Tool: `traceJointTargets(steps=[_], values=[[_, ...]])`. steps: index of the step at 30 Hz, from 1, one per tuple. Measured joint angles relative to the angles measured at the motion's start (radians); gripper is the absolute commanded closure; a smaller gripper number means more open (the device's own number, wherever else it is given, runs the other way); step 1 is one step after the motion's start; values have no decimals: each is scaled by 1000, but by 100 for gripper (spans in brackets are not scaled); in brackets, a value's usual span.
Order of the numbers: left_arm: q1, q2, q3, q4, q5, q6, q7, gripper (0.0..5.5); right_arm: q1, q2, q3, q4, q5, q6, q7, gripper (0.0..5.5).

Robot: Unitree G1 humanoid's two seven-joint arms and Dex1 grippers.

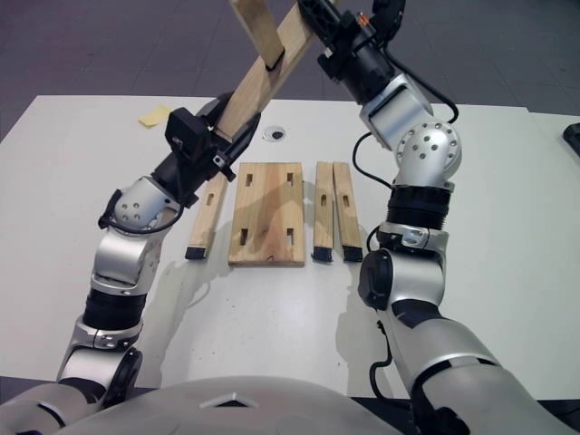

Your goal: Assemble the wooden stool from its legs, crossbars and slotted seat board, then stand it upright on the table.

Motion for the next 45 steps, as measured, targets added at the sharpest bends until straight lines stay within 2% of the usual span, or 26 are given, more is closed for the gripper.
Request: traceJointTargets(steps=[5, 6, 9, 16, 20, 25, 29, 31, 34, 38, 45], values=[[0, -1, -5, 12, 1, -1, 0, 346, 15, 0, -3, -50, 20, 28, -14, 429], [0, -1, -7, 12, 1, -1, 0, 310, 21, 0, -1, -67, 20, 28, -16, 430], [-2, 0, -6, 14, 19, -7, 5, 257, 64, 1, 17, -160, 11, 26, -35, 448], [-10, 0, -13, 37, 38, 5, 8, 156, 87, 9, 37, -223, -18, -4, -73, 448], [8, 19, -17, 70, 45, 53, -4, 91, 105, 6, 66, -272, -144, -97, -137, 448], [60, 29, 68, 88, 36, 113, 49, 11, 168, -3, 24, -360, -297, -243, -295, 448], [105, 27, 76, 89, 30, 146, 47, 10, 270, 1, -17, -469, -282, -190, -397, 448], [155, 63, 64, 43, 15, 158, -17, 10, 340, 3, -57, -585, -157, -82, -466, 448], [221, 132, 52, -55, -21, 171, -117, 10, 407, -2, -75, -671, -79, -8, -510, 448], [244, 212, 19, -132, -43, 185, -227, 10, 413, -2, -88, -654, -37, 14, -544, 448], [245, 375, -147, -196, -26, 178, -484, 10, 408, 6, -48, -615, -11, 26, -562, 448]])
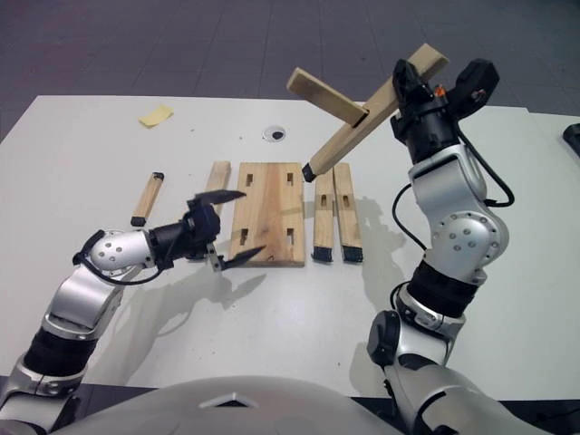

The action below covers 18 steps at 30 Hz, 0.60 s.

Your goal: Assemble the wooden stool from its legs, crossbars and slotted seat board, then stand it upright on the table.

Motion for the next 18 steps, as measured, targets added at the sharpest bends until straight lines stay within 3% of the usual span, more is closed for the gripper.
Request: traceJointTargets(steps=[7, 18], values=[[-38, 9, -95, 111, 186, -47, 51, 10, -3, 39, 36, -5, 34, -7, -16, 448], [-151, -158, -125, 303, 295, -74, 194, 10, -40, 41, 41, -14, 49, -113, -10, 448]])
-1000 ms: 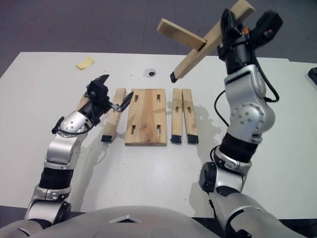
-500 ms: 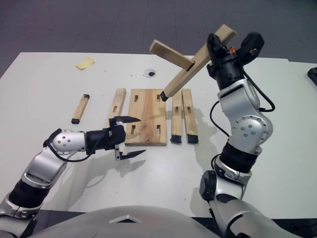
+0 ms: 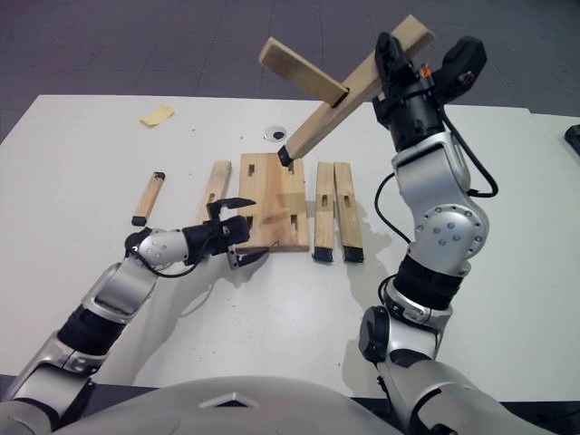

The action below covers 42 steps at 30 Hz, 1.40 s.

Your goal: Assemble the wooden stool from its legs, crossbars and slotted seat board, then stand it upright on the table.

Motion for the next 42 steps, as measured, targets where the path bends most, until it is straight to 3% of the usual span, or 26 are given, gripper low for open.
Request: traceJointTargets(steps=[7, 13, 19, 21, 28, 42], values=[[-42, -112, 69, 52, -59, 48, 65, 10, 2, -9, 46, -15, -42, -37, 32, 448], [-59, -198, 228, -243, -297, 214, 89, 10, 92, -20, 81, -82, -105, -46, 37, 449], [-94, -274, 651, -211, -449, 321, 403, 10, 284, -69, 181, -212, -228, -47, 85, 449], [-124, -302, 731, -157, -455, 303, 500, 10, 322, -45, 182, -212, -240, -57, 75, 449], [-197, -408, 719, -16, -456, 183, 613, 10, 358, 49, 186, -156, -274, -150, 82, 449], [-205, -430, 665, 51, -445, 113, 631, 10, 384, 128, 172, -33, -324, -305, 127, 448]])
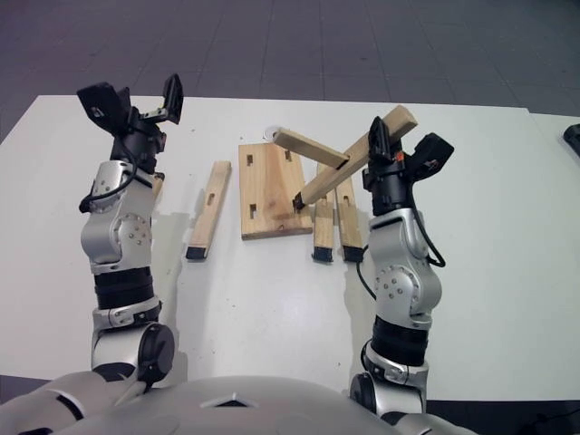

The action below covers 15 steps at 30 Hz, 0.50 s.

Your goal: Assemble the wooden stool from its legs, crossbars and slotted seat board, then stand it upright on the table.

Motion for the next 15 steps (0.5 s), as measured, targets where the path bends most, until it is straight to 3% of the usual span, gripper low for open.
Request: traceJointTargets(steps=[11, 15], values=[[0, -1, -34, 1, 1, -18, 9, 10, 44, 11, -47, -27, 104, 57, -38, 449], [1, -1, -35, -1, 2, -20, 16, 10, 43, -42, 29, -62, 5, 56, -25, 448]])
